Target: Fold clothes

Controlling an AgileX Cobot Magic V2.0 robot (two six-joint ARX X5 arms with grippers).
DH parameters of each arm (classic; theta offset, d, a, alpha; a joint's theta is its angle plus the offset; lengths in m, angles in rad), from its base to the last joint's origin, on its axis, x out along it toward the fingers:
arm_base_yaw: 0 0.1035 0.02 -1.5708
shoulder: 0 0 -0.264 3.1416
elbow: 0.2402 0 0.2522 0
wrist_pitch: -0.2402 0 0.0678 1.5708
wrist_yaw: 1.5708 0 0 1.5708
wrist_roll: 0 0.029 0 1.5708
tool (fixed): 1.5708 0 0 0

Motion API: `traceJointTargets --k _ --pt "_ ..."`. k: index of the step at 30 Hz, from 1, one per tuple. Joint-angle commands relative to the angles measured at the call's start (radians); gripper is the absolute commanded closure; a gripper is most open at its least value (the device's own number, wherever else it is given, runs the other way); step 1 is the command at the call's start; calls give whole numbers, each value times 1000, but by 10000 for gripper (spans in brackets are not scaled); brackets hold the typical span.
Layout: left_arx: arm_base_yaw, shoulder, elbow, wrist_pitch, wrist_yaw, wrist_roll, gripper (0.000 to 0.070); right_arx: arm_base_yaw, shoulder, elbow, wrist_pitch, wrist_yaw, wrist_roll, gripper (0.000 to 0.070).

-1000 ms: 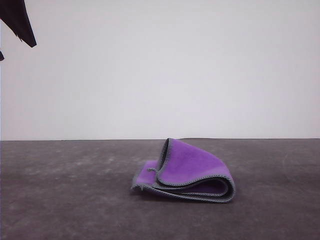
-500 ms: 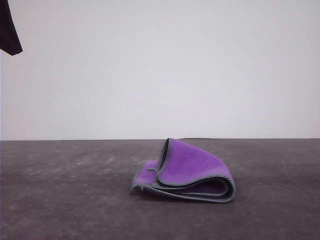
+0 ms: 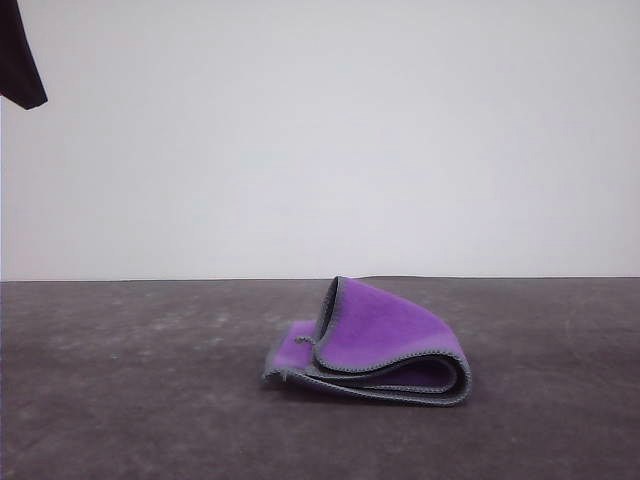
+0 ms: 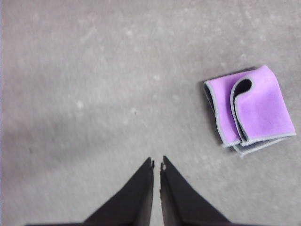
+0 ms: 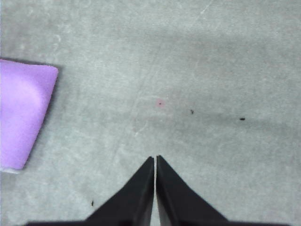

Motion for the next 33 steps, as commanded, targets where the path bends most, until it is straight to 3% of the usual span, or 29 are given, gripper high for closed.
traceJointTargets --k 1,5,12,17,24,33 --pt "8 -13 -8 12 -12 69 689 0 7 12 10 0 0 700" --pt "56 -120 -115 87 -74 69 689 0 7 12 10 0 0 700" --pt "188 -397 -453 414 -87 34 689 0 7 12 10 0 0 700" --pt "241 -608 -674 557 -105 -4 689 0 7 12 10 0 0 700" --pt "263 -847 -882 593 -116 -18 689 0 7 12 10 0 0 700" --pt "263 -983 -990 589 -130 -18 689 0 7 12 10 0 0 700"
